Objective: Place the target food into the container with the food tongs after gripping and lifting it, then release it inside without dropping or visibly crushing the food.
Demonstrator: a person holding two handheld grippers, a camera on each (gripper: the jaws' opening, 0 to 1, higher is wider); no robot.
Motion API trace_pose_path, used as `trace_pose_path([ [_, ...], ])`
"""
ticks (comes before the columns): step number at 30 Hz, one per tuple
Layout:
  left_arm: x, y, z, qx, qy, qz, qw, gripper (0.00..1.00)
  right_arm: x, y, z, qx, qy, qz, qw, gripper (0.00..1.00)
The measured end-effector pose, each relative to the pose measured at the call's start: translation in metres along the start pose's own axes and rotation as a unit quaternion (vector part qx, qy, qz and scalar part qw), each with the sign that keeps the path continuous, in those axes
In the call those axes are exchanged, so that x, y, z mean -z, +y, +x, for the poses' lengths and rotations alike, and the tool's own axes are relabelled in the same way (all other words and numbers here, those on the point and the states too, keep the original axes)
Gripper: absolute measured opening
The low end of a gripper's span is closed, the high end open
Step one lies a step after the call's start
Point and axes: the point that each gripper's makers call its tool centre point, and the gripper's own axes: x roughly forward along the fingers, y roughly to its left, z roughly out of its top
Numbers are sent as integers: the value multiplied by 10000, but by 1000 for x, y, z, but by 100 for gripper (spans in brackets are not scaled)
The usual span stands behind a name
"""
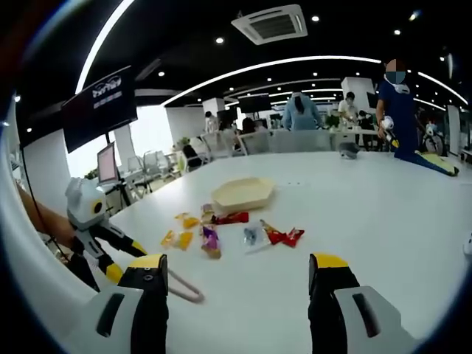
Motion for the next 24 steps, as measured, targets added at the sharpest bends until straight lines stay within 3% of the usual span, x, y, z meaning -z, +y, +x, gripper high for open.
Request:
trace_pose_path([
  [9, 4, 1, 4, 42, 133, 114, 9998, 42, 4, -3, -3, 45, 51, -18, 10000, 79],
  [11, 7, 7, 5, -71, 227, 347, 9991, 39, 5, -3, -3, 57, 69, -39, 10000, 79],
  [14, 10, 9, 6, -81, 292, 394, 9988, 37, 5, -4, -3, 56, 61, -37, 10000, 79],
  [18, 14, 10, 10, -91, 388, 544, 9977, 24, 5, -5, -3, 61, 65, -81, 9999, 78],
  [24, 14, 12, 15, -116, 412, 580, 9974, 23, 5, -5, -4, 72, 60, -163, 9998, 78],
])
